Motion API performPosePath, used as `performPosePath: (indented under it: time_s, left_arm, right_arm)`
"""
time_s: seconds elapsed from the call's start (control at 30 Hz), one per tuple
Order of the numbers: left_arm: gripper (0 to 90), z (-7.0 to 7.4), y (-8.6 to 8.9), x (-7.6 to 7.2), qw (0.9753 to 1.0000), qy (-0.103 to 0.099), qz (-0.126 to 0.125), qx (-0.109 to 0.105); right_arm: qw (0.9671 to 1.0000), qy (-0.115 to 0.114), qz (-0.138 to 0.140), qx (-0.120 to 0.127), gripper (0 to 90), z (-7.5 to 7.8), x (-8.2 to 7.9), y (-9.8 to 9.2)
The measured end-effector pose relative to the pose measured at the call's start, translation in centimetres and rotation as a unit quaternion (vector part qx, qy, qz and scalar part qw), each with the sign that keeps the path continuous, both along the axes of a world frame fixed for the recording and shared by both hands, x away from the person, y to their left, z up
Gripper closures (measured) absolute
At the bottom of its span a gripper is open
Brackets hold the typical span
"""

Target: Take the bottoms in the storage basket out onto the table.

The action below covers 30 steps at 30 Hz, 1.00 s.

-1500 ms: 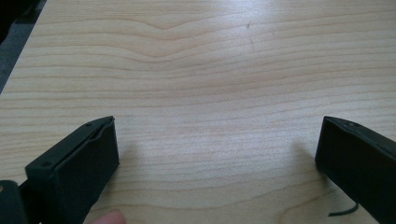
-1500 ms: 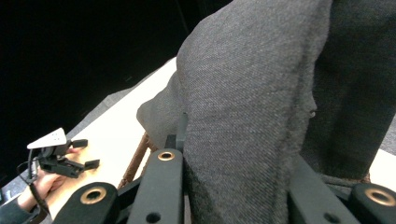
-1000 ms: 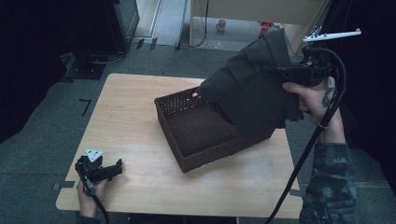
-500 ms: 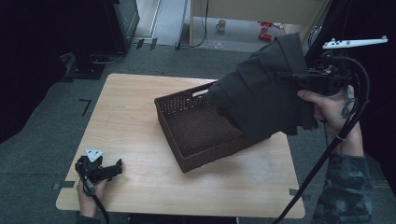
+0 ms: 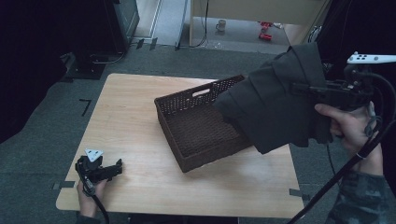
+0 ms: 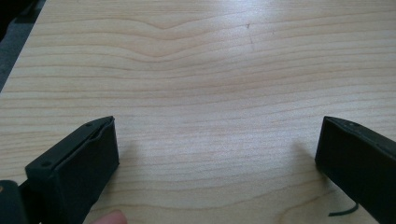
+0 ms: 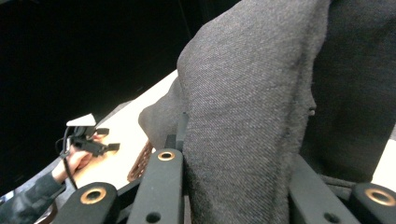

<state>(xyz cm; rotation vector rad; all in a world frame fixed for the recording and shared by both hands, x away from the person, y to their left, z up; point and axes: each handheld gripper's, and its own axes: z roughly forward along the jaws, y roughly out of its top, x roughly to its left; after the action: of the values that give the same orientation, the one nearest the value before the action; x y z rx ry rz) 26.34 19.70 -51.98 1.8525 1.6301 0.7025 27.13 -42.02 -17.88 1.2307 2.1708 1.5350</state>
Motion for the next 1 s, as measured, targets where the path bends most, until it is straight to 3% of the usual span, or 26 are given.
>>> performPosePath:
  time_s: [0.33, 0.63, 1.0]
  left_arm:
    - [0.0, 0.0, 0.0, 0.0, 1.0, 0.0, 0.001, 0.0]
    - [0.0, 0.0, 0.0, 0.0, 1.0, 0.0, 0.001, 0.0]
    - [0.0, 0.0, 0.0, 0.0, 1.0, 0.0, 0.002, 0.0]
  right_arm:
    - [0.9996, 0.0, 0.028, 0.007, 74.7, -1.0, -2.2, -1.0]
    - [0.9996, -0.009, 0.026, 0.011, 74.6, -0.7, -4.1, -2.2]
    - [0.999, 0.021, 0.034, 0.018, 74.6, -4.0, -5.0, -3.4]
